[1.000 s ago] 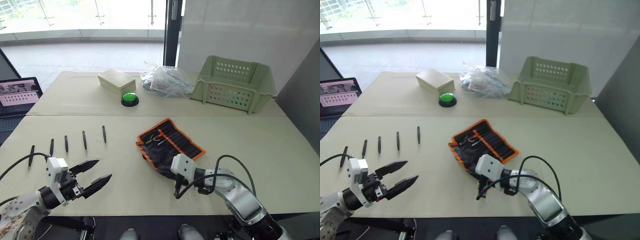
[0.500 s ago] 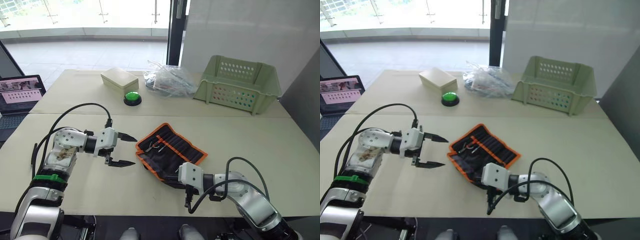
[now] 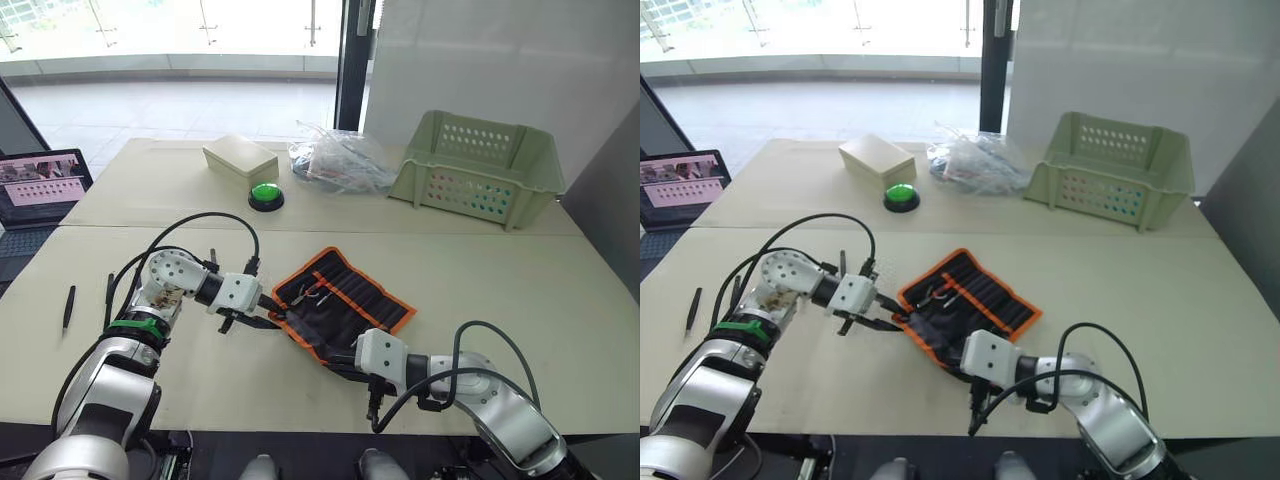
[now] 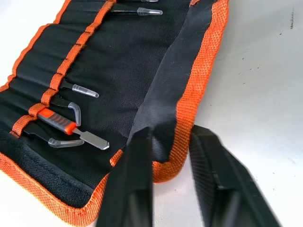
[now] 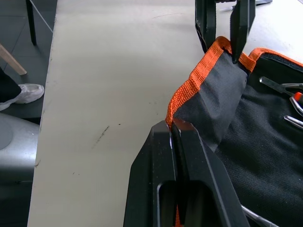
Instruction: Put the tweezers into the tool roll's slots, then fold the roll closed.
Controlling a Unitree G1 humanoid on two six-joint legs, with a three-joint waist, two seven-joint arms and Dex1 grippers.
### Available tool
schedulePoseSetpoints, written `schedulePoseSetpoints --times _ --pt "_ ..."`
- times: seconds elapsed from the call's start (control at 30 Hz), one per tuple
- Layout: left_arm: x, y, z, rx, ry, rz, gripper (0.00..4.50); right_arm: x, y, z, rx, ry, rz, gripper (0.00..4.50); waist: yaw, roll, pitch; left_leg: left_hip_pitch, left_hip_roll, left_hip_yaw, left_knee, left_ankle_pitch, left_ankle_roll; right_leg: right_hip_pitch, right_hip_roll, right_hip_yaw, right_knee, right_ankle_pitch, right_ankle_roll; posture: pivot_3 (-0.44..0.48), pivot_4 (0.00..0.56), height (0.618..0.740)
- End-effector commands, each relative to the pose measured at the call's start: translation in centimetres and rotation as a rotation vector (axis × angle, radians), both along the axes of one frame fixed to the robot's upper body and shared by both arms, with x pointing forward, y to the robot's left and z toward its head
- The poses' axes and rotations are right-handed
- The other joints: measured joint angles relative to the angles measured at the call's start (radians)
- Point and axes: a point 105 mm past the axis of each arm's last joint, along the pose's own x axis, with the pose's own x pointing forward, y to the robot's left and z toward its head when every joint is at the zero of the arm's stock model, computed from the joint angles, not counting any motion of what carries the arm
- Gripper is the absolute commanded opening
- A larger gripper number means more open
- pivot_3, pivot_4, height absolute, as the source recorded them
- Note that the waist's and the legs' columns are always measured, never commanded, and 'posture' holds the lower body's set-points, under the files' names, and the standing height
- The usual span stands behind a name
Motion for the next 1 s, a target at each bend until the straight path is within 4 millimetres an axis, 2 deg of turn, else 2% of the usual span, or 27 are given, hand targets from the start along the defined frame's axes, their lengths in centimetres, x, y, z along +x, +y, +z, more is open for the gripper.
schedulePoseSetpoints --times 0.03,0.23,0.37,0.53,0.67,0.8,1.0 --pt "-0.3 0.7 0.3 0.004 -0.023 -0.006 0.03 -0.4 0.1 1.0 0.011 -0.042 0.014 0.00 -0.002 0.000 0.000 0.000 0.000 0.000 0.000 0.000 0.000 0.000 0.000 0.000 0.000 0.000 0.000 0.000 0.150 0.713" --pt "-1.3 1.8 -0.4 0.015 -0.030 -0.002 0.03 -0.5 -0.3 0.9 -0.012 -0.051 0.027 0.00 -0.001 0.000 0.000 0.000 0.000 0.000 0.000 0.000 0.000 0.000 0.000 0.000 0.000 0.000 0.000 0.000 0.150 0.713" --pt "-2.9 2.1 -0.9 0.009 -0.010 -0.012 0.03 -0.2 -0.9 0.4 -0.057 -0.077 0.028 0.00 -0.002 0.000 0.000 0.000 0.000 0.000 0.000 0.000 0.000 0.000 0.000 0.000 0.000 0.000 0.000 0.000 0.150 0.713" --pt "-5.0 1.1 -2.3 -0.026 0.012 0.030 0.03 0.5 -2.0 0.2 -0.114 -0.108 0.028 0.00 0.000 0.000 0.000 0.001 0.001 0.000 0.000 0.000 0.000 0.001 0.000 0.000 0.001 0.000 0.000 0.000 0.150 0.713" --pt "-5.1 0.8 -3.0 -0.033 0.015 0.081 0.03 0.1 -2.5 0.1 -0.119 -0.021 0.017 0.00 0.009 0.000 0.000 0.001 0.000 0.000 0.000 0.000 0.000 0.002 0.000 0.000 0.001 0.000 0.000 0.000 0.150 0.713" --pt "-5.0 1.0 -3.3 -0.020 0.002 0.092 0.03 -0.1 -1.9 0.9 -0.050 0.030 0.012 0.00 0.009 0.000 0.000 0.002 0.000 0.000 0.000 0.000 0.000 0.003 0.000 0.000 0.001 0.000 0.000 0.000 0.150 0.713" --pt "-3.5 2.2 -2.6 0.015 -0.094 0.096 0.00 0.3 -1.5 2.3 0.040 0.066 0.005 1.89 0.007 0.000 0.000 0.003 0.000 0.000 0.000 0.000 0.000 0.003 0.000 0.000 0.001 0.000 0.000 0.000 0.150 0.713"
